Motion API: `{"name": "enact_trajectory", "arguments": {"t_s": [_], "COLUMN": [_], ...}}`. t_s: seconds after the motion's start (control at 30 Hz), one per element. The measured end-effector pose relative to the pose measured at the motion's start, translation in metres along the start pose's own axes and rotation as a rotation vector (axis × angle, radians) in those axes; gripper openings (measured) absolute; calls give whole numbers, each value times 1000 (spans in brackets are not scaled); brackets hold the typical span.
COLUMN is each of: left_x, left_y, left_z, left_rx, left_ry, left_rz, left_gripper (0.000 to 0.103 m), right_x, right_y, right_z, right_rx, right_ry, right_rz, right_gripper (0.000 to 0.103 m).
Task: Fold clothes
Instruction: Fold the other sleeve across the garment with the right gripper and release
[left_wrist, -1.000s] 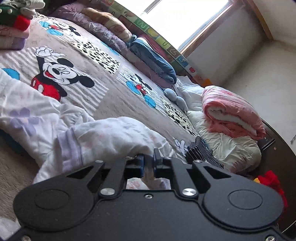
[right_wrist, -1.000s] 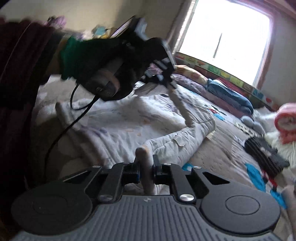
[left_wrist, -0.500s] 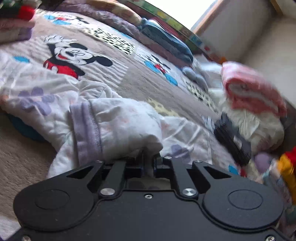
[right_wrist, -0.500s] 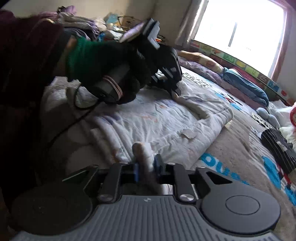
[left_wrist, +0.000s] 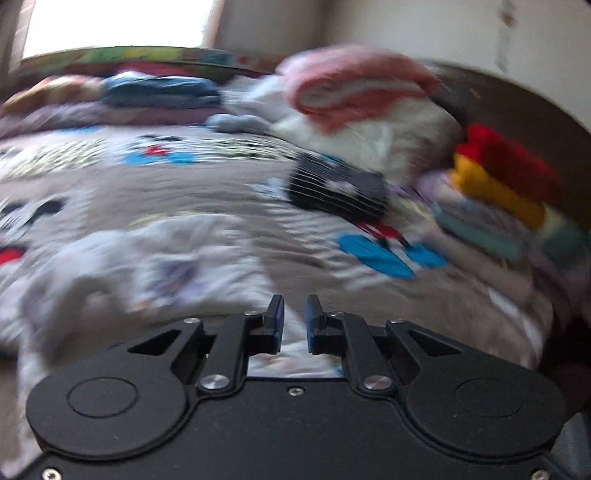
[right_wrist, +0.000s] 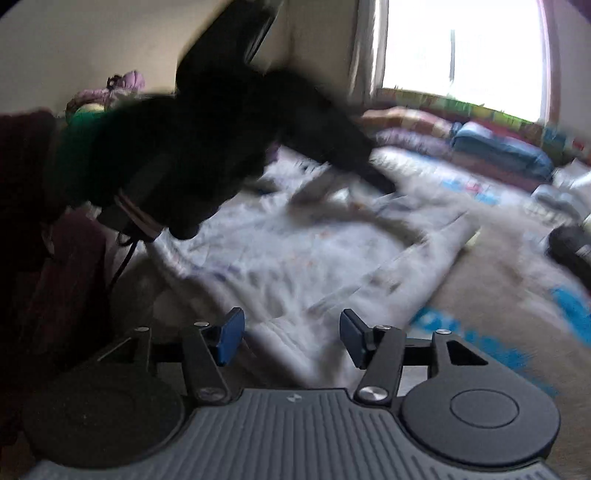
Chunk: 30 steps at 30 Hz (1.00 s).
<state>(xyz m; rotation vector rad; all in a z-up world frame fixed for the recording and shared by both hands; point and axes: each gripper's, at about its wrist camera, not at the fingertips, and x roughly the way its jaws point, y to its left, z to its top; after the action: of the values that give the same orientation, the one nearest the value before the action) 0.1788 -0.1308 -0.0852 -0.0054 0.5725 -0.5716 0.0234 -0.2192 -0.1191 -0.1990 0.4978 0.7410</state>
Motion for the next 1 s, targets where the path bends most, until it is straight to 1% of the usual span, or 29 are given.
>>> {"name": "enact_trajectory", "arguments": {"t_s": [0.03,0.07,0.1,0.13,0.17,0.23,0.27,0.3,0.37,0.4,0.43,0.47,0.5,0.53,0.57,0.6,0.63,0.67,0.7,0.77,0.83,0.87,0.9,0.93,0.97,1.0], "left_x": [11,24,39,53,61,59,58,56,55,55,53,48,40,33,32,37,42,48,48,36,18,9,-1,-13,-23,-34], "left_y": [-4,-4,-2,3,13,27,29,25,23,22,21,19,14,10,6,4,2,3,9,19,25,32,40,51,65,79], "left_z": [-1,-5,-9,-15,-19,-14,-12,-12,-11,-11,-9,-5,-4,-3,-5,-9,-13,-17,-17,-8,0,4,7,8,7,5], "left_rx": [25,46,63,62,22,-81,-85,-45,-18,-12,-19,-32,-33,-27,-17,-4,9,14,-7,-68,-76,-96,-125,-171,-230,-296], "left_ry": [25,62,112,164,180,181,184,186,187,188,182,161,134,110,116,152,189,212,210,170,110,88,62,30,-2,-35], "left_rz": [-9,2,34,71,75,52,55,66,73,74,77,80,71,52,50,63,77,82,71,44,78,96,112,132,160,193], "left_gripper": [8,8,8,8,8,10,9,9,9,9,9,9,9,9,9,10,15,15,15,15,15,16,17,23,36,43], "right_x": [5,11,15,16,15,12,7,2,-16,-16,-16,-16,-15,-12,-9,-9,-10,-12,-14,-24,-39,-46,-51,-53,-55,-57], "right_y": [2,4,5,5,6,6,7,9,15,15,15,16,17,22,27,32,34,35,35,32,24,19,12,3,-7,-16], "right_z": [-2,-3,-5,-5,-4,-5,-4,-3,-4,-8,-12,-16,-19,-21,-22,-22,-23,-22,-21,-14,-8,-5,-3,-1,2,4], "right_rx": [2,4,7,14,18,18,12,7,9,19,29,39,41,1,-37,-68,-89,-94,-96,-64,-22,3,26,56,86,116], "right_ry": [2,5,6,1,1,0,0,-1,-17,-9,-2,6,14,22,31,39,43,43,42,18,-29,-56,-82,-109,-136,-162], "right_rz": [4,7,11,13,16,19,15,8,-28,-20,-12,-3,2,-5,-12,-20,-28,-28,-24,29,80,95,88,74,61,46], "right_gripper": [60,60,60,60,60,60,60,60,58,59,64,67,68,69,73,73,73,73,73,71,64,64,64,62,59,59]}}
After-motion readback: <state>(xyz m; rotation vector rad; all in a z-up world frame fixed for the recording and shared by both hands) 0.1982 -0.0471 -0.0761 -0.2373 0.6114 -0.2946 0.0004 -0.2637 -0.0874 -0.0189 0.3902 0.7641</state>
